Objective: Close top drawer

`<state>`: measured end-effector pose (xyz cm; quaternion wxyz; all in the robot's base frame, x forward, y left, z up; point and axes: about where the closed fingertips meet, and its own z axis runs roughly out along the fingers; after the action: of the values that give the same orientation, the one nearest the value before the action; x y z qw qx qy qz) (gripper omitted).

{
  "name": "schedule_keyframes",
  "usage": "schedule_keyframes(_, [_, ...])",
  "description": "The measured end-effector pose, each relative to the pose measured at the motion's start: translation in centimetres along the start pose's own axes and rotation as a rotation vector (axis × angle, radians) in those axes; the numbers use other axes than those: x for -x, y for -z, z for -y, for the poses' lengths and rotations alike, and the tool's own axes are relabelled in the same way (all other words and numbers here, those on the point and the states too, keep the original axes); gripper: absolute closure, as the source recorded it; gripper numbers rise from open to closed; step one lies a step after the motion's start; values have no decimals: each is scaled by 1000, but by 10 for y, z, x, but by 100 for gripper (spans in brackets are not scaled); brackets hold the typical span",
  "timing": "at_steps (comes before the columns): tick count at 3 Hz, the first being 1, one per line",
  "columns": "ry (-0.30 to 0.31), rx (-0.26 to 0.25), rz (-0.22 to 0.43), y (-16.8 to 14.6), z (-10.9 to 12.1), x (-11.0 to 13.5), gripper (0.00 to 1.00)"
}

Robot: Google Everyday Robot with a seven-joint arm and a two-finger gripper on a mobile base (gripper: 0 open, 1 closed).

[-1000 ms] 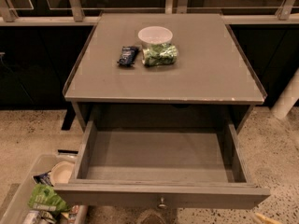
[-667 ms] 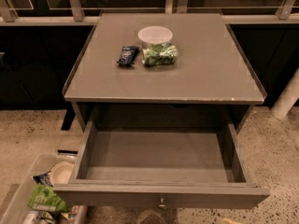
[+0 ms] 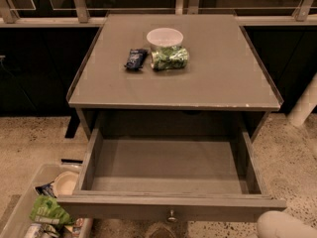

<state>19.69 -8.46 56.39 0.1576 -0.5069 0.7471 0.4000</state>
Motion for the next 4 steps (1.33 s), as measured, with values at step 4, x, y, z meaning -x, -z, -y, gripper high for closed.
schedule_keyframes(4, [-102, -176, -11, -4, 8, 0, 0])
